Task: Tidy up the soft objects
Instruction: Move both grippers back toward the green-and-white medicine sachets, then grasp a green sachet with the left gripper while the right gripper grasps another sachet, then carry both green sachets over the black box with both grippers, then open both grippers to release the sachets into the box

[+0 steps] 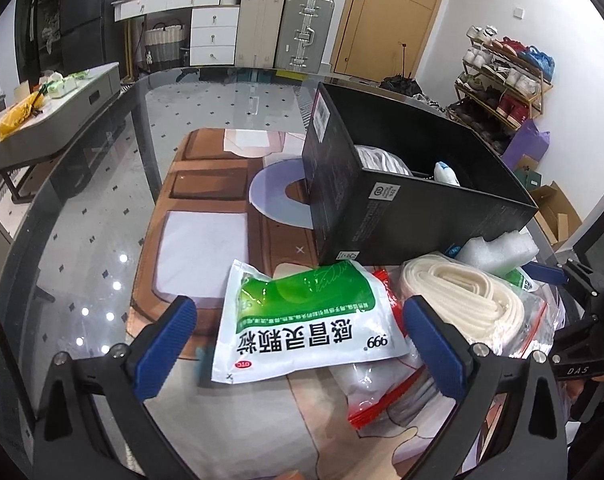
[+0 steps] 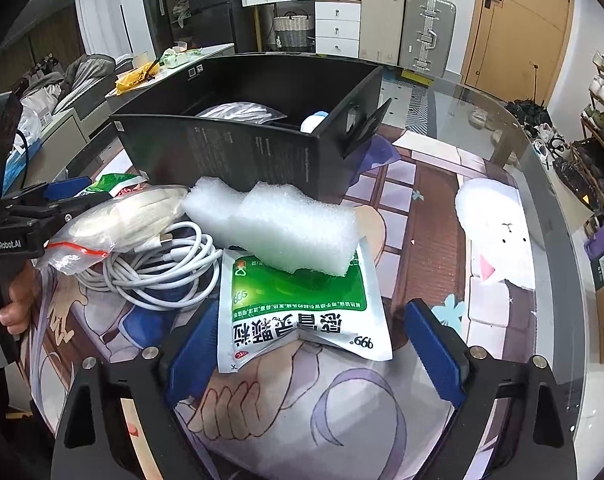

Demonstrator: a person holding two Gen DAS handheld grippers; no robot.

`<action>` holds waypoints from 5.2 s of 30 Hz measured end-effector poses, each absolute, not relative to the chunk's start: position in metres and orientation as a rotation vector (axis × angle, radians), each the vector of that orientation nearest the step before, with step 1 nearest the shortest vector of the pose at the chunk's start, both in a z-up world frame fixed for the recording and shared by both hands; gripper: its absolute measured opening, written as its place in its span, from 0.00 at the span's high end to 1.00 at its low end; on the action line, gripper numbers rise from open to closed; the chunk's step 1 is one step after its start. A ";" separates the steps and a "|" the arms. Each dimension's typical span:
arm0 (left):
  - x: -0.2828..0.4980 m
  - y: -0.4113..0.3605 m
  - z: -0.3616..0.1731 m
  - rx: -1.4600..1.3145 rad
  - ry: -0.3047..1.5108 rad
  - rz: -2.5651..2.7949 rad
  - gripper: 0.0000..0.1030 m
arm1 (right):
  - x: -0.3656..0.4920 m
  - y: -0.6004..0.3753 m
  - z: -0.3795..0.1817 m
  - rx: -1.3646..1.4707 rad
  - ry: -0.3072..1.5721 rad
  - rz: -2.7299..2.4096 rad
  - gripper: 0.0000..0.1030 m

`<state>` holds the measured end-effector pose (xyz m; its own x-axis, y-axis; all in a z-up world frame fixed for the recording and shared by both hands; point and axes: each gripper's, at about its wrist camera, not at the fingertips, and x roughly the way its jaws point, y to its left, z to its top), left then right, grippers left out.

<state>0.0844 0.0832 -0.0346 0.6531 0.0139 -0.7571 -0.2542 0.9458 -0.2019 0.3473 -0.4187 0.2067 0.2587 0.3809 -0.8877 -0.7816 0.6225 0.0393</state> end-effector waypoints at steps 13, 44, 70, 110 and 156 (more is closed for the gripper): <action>0.079 0.089 -0.033 -0.351 0.817 0.087 0.30 | 0.346 -0.419 0.207 -0.461 1.033 0.830 0.10; 0.051 0.088 -0.011 -0.366 0.746 0.100 0.33 | 0.341 -0.456 0.218 -0.485 1.033 0.838 0.56; 0.041 0.057 0.035 -0.270 0.626 0.048 0.33 | 0.316 -0.464 0.291 -0.312 0.843 0.958 0.57; 0.115 0.053 0.062 -0.239 0.581 0.014 0.33 | 0.356 -0.378 0.315 -0.336 0.728 0.906 0.57; 0.172 0.050 0.030 -0.224 0.700 -0.021 0.32 | 0.376 -0.352 0.275 -0.579 0.730 0.906 0.19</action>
<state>0.1725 0.0498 0.0302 0.7659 -0.0937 -0.6361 -0.0560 0.9759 -0.2111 0.3759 -0.3515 0.2751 0.4130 0.4887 -0.7685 -0.8549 0.4989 -0.1422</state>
